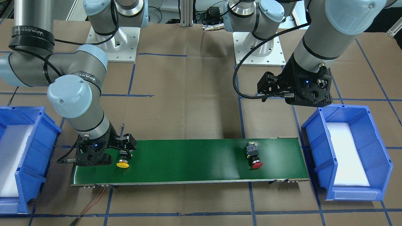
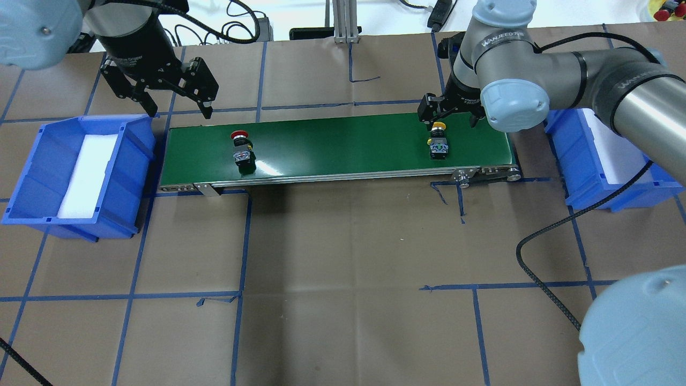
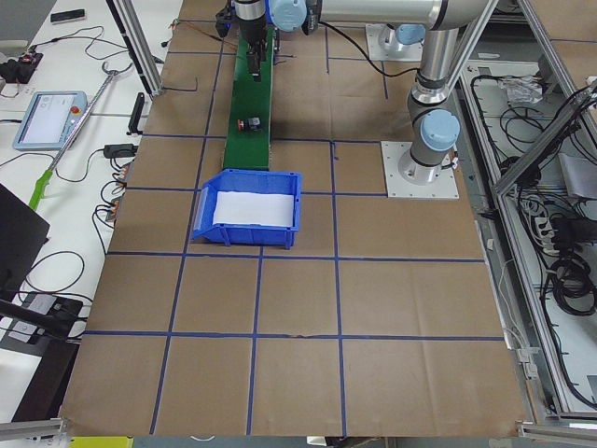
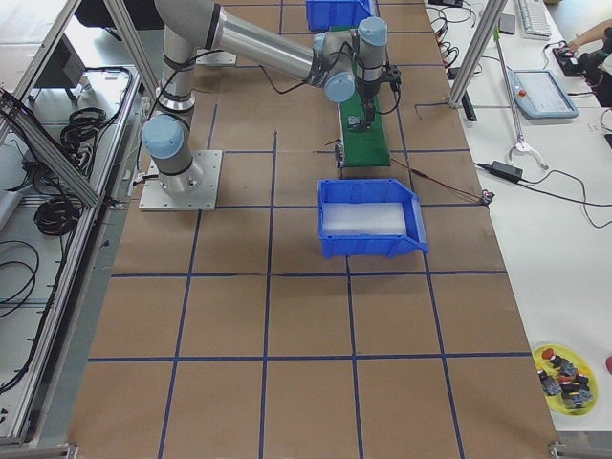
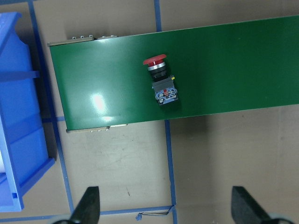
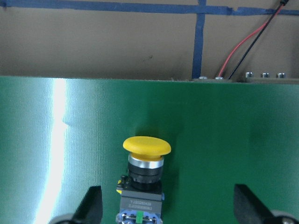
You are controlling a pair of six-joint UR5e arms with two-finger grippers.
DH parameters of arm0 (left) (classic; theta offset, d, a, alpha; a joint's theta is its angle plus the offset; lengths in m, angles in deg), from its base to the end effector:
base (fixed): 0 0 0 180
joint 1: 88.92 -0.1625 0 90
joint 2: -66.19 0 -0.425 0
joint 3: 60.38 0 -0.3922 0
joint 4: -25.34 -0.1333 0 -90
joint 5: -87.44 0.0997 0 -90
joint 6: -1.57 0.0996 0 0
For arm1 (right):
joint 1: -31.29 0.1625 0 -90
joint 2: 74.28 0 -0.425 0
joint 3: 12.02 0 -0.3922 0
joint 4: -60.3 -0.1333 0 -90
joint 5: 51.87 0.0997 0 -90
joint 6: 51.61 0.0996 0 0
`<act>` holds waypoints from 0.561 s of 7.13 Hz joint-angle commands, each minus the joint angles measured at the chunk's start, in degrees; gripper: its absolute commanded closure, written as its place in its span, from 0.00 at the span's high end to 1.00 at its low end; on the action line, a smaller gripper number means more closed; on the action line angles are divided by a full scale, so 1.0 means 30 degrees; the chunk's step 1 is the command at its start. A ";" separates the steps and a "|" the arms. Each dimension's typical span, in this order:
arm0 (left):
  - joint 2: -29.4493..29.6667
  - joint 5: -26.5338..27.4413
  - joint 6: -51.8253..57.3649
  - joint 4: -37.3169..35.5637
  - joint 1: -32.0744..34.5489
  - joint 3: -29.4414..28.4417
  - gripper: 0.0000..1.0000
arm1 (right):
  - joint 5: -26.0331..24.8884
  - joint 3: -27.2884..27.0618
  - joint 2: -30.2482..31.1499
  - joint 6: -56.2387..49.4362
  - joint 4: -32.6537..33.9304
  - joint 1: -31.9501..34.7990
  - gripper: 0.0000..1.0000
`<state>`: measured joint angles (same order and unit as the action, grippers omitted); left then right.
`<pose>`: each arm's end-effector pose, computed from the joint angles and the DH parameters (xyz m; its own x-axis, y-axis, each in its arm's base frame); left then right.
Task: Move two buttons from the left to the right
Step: 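Lower the right gripper onto the yellow button at the conveyor end and grasp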
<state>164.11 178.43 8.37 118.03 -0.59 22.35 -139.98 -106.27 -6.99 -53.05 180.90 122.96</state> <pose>-0.1157 -0.5481 0.4738 -0.9959 0.0902 -0.0102 0.0895 0.9942 0.0599 0.1546 -0.6152 0.2837 -0.9979 -0.0563 -0.0313 -0.0542 0.9965 -0.0643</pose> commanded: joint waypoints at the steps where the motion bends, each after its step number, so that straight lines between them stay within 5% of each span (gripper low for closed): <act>1: -0.0445 -0.0010 -0.0041 -0.0722 -0.0117 0.0462 0.99 | -0.0248 0.0008 -0.0862 -0.0045 0.0025 -0.0002 1.00; 2: -0.0532 -0.0097 -0.0011 -0.0664 -0.0640 0.0374 0.99 | -0.0308 -0.0020 -0.0953 -0.0046 -0.0004 -0.0002 0.99; 4: -0.0592 -0.0683 -0.0069 -0.0634 -0.1085 0.0403 1.00 | -0.0280 -0.0108 -0.1012 0.0013 -0.0091 -0.0002 0.28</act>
<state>162.40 177.08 8.29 116.12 -3.30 23.52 -140.84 -106.51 -9.85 -53.11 180.75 122.96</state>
